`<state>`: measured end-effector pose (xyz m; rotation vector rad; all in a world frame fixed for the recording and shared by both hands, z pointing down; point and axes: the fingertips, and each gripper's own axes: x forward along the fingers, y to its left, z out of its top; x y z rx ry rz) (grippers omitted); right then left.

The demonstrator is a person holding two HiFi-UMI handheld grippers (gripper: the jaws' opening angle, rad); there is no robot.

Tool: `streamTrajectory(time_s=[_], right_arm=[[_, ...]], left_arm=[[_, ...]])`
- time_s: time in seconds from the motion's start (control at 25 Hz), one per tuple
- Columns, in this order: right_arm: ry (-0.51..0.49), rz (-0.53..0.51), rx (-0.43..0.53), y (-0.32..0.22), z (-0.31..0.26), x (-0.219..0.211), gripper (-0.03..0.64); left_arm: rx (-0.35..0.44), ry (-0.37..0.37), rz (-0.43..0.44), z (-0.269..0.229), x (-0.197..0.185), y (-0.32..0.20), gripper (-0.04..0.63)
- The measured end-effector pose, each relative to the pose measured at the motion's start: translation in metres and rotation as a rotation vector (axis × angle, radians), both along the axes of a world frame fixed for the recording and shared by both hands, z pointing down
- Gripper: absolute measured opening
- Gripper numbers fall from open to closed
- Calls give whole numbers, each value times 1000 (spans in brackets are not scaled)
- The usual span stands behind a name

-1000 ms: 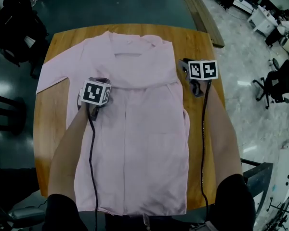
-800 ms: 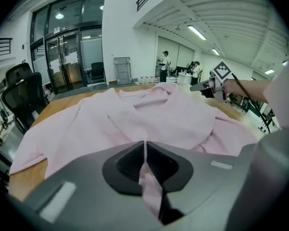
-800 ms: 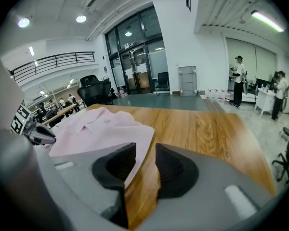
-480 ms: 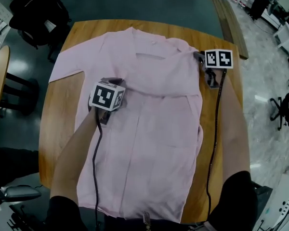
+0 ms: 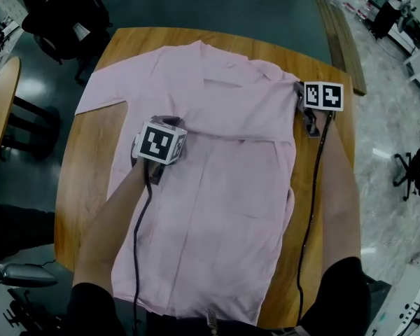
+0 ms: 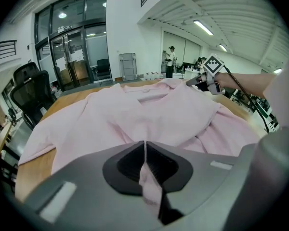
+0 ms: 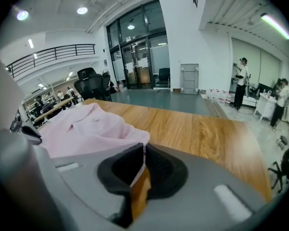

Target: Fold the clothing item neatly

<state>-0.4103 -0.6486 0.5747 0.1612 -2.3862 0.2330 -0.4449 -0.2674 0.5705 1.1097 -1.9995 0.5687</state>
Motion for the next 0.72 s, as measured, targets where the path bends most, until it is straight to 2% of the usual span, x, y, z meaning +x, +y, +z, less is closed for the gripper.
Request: streamTrajectory(time_s=[0.16, 0.28, 0.44, 0.52, 0.64, 0.72], right_arm=[[-10, 19, 36, -15, -7, 13, 17], [9, 26, 55, -15, 3, 16, 17], [28, 10, 112, -10, 15, 15, 45], [-4, 4, 102, -10, 7, 18, 80], [-47, -17, 52, -3, -14, 33, 85], [-38, -69, 12, 17, -24, 50, 85]], left_arm=[[-10, 19, -47, -2, 12, 13, 20], [-46, 40, -48, 14, 21, 17, 20], [-51, 20, -42, 16, 23, 14, 22], [-37, 21, -41, 11, 24, 14, 32], [-3, 22, -53, -1, 25, 18, 52], [10, 6, -57, -11, 25, 20, 58]])
